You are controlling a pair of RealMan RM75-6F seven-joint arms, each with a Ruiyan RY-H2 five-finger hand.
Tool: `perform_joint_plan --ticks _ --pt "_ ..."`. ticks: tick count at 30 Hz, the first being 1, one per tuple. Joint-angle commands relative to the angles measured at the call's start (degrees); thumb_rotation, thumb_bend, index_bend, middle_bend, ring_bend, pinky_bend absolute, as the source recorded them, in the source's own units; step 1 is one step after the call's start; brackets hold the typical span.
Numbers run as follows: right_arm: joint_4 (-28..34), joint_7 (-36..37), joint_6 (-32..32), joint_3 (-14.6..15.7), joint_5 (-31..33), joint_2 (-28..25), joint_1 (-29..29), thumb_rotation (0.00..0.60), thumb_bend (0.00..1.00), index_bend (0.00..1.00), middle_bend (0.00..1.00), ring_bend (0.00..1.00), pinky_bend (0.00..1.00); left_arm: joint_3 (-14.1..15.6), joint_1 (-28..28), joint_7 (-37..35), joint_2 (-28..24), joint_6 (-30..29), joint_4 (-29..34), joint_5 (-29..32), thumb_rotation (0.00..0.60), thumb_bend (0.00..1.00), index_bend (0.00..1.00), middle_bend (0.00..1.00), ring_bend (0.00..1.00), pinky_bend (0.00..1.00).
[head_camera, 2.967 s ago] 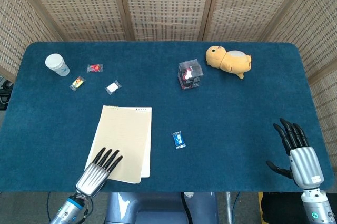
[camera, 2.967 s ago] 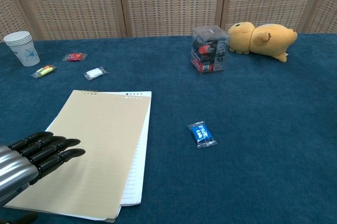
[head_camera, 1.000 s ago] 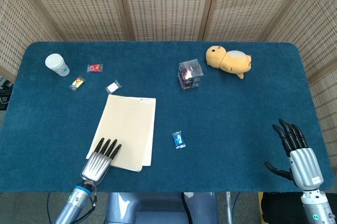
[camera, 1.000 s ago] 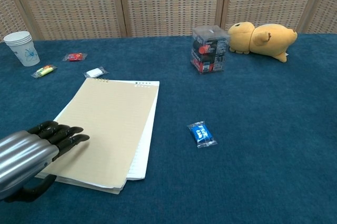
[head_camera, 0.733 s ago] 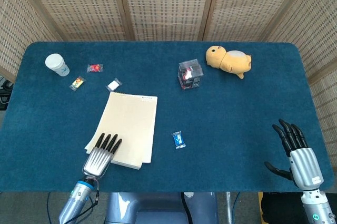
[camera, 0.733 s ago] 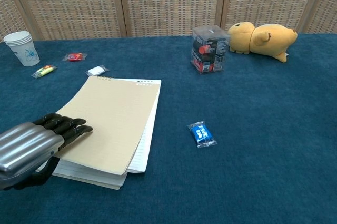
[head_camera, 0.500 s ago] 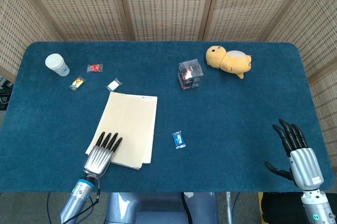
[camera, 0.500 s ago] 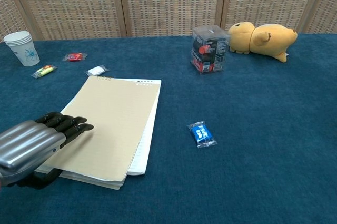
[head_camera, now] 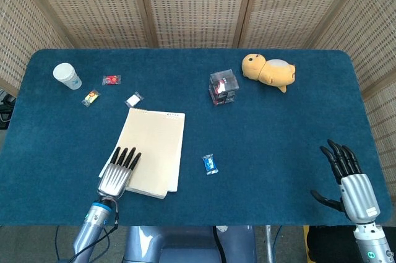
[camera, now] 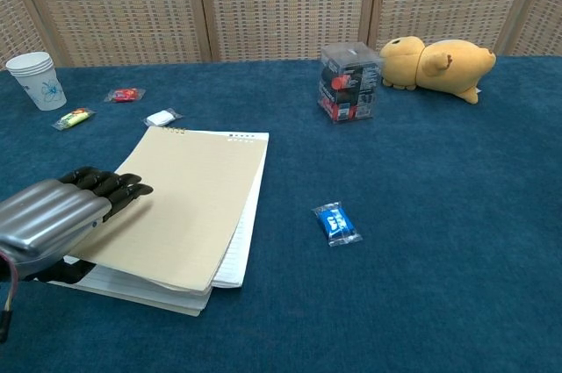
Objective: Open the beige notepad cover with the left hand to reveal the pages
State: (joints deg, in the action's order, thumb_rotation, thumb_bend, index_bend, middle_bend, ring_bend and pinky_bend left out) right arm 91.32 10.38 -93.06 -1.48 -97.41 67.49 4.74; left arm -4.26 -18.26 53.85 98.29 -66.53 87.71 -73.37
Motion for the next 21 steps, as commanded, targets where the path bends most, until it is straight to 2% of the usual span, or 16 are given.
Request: perform_joint_plan --ticks 1,7,10,13,15,18,21 --pt "-0.05 0.03 0.01 0.00 0.02 0.02 0.01 0.600 0.03 0.04 0.00 0.00 0.00 -0.58 -0.69 0.49 0.33 0.06 -0.26 1.04 0.600 0.62 0.00 0.00 0.00 0.00" --pt "-0.08 0.22 0.13 0.02 0.04 -0.02 0.07 0.600 0.03 0.04 0.00 0.00 0.00 -2.45 -2.53 1.02 1.36 -0.18 -1.37 3.16 0.600 0.62 0.00 0.00 0.00 0.00" --pt "-0.13 0.17 0.21 0.04 0.07 -0.02 0.09 0.600 0.03 0.04 0.00 0.00 0.00 -3.41 -3.40 0.82 1.76 -0.32 -1.65 3.77 0.600 0.62 0.07 0.00 0.00 0.00" --pt "-0.09 0.35 0.28 0.05 0.12 -0.08 0.11 0.600 0.03 0.04 0.00 0.00 0.00 -4.68 -4.41 0.69 2.25 -0.47 -1.97 4.80 0.600 0.62 0.21 0.00 0.00 0.01" --pt "-0.10 0.61 0.33 0.07 0.18 -0.15 0.12 0.600 0.03 0.05 0.00 0.00 0.00 -5.15 -4.88 0.51 2.46 -0.69 -2.04 5.22 0.600 0.63 0.44 0.00 0.00 0.03" --pt "-0.13 0.85 0.34 0.03 0.24 -0.22 0.15 0.600 0.03 0.05 0.00 0.00 0.00 -5.37 -5.35 -0.93 2.90 -1.66 -2.56 4.47 0.600 0.64 0.68 0.00 0.00 0.09" --pt "-0.17 1.05 0.23 -0.02 0.27 -0.28 0.13 0.600 0.03 0.05 0.00 0.00 0.00 -4.90 -5.32 -2.94 3.06 -2.97 -2.95 2.84 0.600 0.65 0.79 0.00 0.00 0.11"
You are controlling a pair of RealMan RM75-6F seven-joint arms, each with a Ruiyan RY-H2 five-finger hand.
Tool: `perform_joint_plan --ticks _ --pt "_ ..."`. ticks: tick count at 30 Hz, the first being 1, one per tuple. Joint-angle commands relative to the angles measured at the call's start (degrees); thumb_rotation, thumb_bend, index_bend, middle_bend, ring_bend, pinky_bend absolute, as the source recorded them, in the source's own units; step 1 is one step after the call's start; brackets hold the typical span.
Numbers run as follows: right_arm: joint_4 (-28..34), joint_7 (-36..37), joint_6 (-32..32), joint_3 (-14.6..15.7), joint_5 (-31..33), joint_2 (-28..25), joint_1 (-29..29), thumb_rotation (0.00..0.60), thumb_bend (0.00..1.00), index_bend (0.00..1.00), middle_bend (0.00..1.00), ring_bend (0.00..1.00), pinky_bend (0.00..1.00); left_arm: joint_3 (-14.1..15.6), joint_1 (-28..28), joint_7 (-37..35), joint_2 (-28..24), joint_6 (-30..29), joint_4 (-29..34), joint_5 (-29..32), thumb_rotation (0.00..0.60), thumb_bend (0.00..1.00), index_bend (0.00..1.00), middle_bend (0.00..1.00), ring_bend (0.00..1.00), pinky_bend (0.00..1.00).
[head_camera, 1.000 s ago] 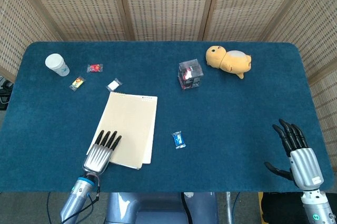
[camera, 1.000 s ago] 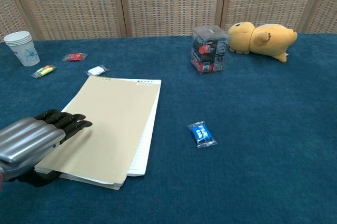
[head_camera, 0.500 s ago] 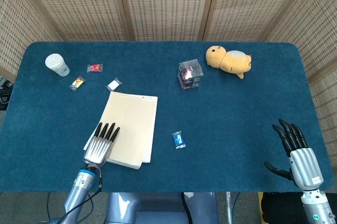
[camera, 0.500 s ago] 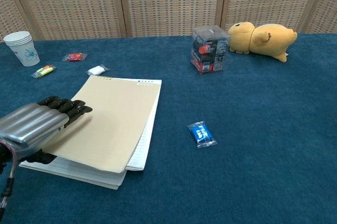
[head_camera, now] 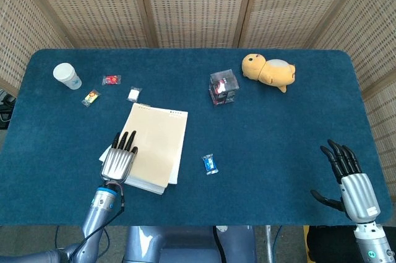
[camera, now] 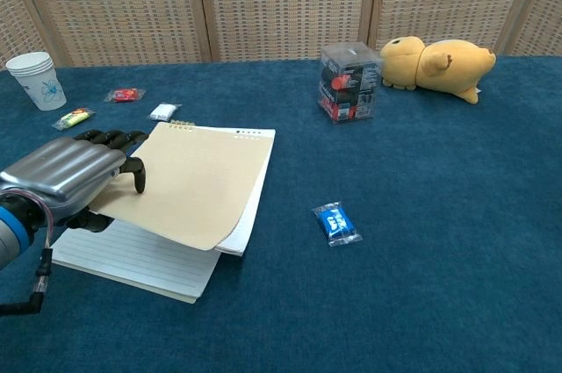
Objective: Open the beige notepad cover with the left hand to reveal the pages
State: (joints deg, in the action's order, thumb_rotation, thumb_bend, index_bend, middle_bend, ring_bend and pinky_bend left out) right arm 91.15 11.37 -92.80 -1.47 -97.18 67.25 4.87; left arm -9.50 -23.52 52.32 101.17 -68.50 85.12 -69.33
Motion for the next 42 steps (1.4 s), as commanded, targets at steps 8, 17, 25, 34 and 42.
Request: perform_joint_plan --ticks 8,17,25,34,42 --pt "0.00 0.23 -0.27 -0.01 -0.09 -0.10 -0.08 0.600 0.03 0.05 0.00 0.00 0.00 2.52 0.79 -4.60 -2.11 -3.17 0.87 -3.71 0.600 0.65 0.82 0.00 0.00 0.11" --pt "0.09 -0.12 -0.11 0.09 -0.11 -0.06 -0.08 0.600 0.03 0.05 0.00 0.00 0.00 6.41 3.03 -8.01 -6.98 -5.97 4.08 -7.18 0.600 0.65 0.82 0.00 0.00 0.11" --pt "0.15 -0.45 -0.10 0.13 -0.15 0.04 -0.11 0.600 0.03 0.05 0.00 0.00 0.00 9.53 4.93 -11.34 -9.57 -7.67 4.33 -10.06 0.600 0.65 0.83 0.00 0.00 0.11" --pt "0.21 -0.73 0.05 0.14 -0.11 0.08 -0.07 0.600 0.03 0.05 0.00 0.00 0.00 13.72 7.65 -12.18 -11.95 -9.23 6.03 -12.86 0.600 0.65 0.83 0.00 0.00 0.11" --pt "0.22 -0.60 -0.14 0.12 -0.11 0.00 -0.14 0.600 0.03 0.05 0.00 0.00 0.00 17.19 9.99 -10.75 -13.78 -10.72 9.17 -15.50 0.600 0.65 0.83 0.00 0.00 0.11"
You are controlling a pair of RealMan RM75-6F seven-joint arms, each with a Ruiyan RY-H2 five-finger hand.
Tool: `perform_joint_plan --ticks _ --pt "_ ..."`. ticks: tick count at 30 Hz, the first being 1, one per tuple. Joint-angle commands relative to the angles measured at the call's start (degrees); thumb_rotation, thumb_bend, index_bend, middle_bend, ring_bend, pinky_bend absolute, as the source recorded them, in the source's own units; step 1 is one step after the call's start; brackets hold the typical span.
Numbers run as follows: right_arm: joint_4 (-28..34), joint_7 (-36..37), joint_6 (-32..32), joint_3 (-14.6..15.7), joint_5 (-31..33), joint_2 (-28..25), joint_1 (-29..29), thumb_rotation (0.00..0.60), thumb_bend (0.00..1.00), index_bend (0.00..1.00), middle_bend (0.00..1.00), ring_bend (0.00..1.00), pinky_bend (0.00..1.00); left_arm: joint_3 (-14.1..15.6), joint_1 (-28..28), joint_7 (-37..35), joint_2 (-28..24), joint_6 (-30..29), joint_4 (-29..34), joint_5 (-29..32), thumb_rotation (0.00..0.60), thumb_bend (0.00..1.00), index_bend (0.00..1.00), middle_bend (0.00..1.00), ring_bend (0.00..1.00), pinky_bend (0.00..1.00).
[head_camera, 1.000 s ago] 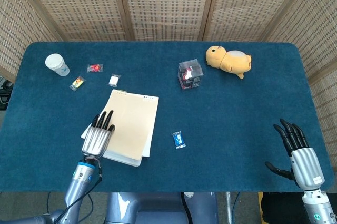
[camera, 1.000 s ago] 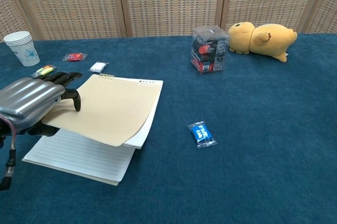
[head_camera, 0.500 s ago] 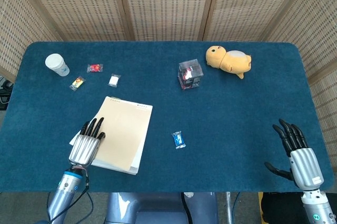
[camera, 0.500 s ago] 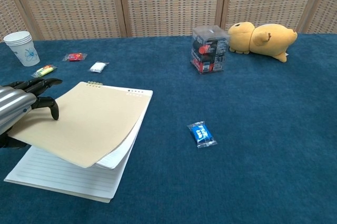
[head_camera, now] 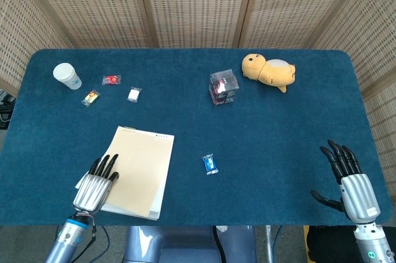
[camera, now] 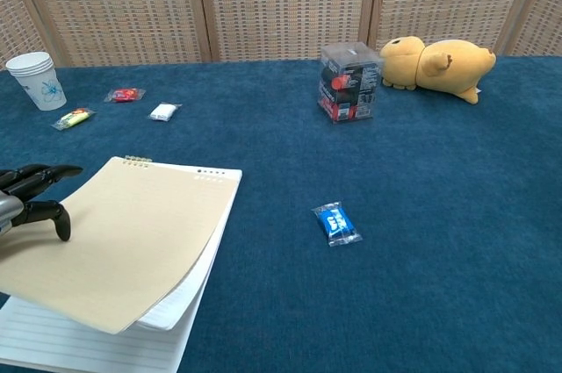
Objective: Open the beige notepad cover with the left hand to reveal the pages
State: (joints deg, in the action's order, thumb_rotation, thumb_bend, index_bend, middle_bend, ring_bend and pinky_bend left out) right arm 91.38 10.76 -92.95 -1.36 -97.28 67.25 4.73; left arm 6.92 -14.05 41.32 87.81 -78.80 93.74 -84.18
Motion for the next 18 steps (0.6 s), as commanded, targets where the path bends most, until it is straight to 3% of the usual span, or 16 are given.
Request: perform_joint_plan --ticks 1,11,18 --pt "0.01 0.01 0.01 0.04 -0.05 -0.01 0.00 0.600 0.03 0.05 0.00 0.00 0.00 1.28 0.81 0.25 -0.61 -0.66 0.84 -1.16 0.600 0.65 0.83 0.00 0.00 0.11" --pt "0.01 0.24 -0.37 0.04 -0.23 -0.09 -0.12 0.600 0.03 0.05 0.00 0.00 0.00 5.43 3.77 -1.04 -2.47 -2.35 1.61 -6.43 0.600 0.65 0.83 0.00 0.00 0.11" --pt "0.04 0.08 -0.32 0.10 -0.40 -0.07 -0.09 0.600 0.03 0.05 0.00 0.00 0.00 6.72 5.55 -1.83 -3.44 -3.64 0.97 -9.57 0.600 0.65 0.83 0.00 0.00 0.11"
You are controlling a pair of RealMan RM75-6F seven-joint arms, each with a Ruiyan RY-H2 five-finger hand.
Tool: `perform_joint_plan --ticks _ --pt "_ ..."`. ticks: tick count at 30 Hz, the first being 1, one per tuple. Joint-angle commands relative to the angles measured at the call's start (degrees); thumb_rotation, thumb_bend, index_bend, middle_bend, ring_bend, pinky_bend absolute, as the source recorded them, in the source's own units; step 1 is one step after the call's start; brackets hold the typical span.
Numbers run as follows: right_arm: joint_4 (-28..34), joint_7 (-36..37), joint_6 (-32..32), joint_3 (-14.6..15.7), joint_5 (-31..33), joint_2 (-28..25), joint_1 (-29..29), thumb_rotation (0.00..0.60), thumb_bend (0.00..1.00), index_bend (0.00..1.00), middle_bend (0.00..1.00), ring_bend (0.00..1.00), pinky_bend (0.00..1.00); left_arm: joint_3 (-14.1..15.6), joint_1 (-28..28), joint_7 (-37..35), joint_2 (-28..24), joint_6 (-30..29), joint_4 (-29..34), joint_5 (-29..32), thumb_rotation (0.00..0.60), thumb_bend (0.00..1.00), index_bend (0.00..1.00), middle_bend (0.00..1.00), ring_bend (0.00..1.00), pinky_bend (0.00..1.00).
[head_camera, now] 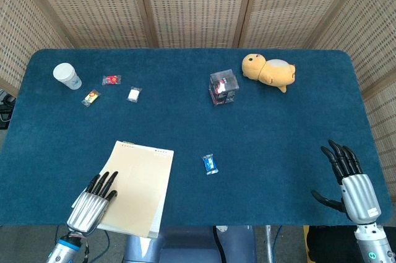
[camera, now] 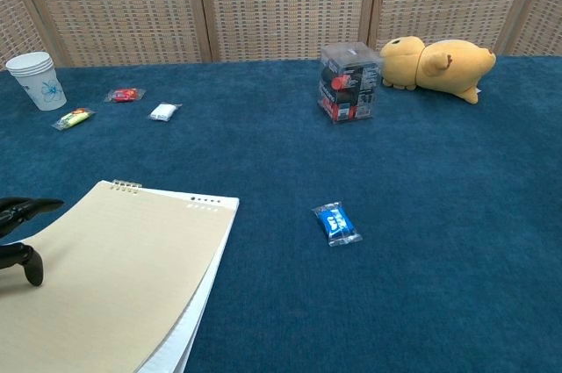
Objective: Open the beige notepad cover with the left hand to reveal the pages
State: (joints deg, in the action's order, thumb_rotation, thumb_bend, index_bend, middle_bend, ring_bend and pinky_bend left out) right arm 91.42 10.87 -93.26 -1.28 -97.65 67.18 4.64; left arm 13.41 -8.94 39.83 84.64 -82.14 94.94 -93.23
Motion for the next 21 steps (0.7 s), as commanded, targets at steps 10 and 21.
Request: perform_joint_plan --ticks 10,21 --pt "0.06 -0.23 -0.10 0.07 -0.18 0.09 -0.04 0.600 0.03 0.05 0.00 0.00 0.00 -1.34 1.28 -0.64 -1.38 -0.34 0.15 -1.07 0.600 0.65 0.83 0.00 0.00 0.11" --pt "0.08 -0.67 0.07 0.18 -0.37 0.26 0.03 0.600 0.03 0.05 0.00 0.00 0.00 -9.94 -2.60 1.94 -2.52 2.31 5.58 2.38 0.600 0.65 0.83 0.00 0.00 0.11"
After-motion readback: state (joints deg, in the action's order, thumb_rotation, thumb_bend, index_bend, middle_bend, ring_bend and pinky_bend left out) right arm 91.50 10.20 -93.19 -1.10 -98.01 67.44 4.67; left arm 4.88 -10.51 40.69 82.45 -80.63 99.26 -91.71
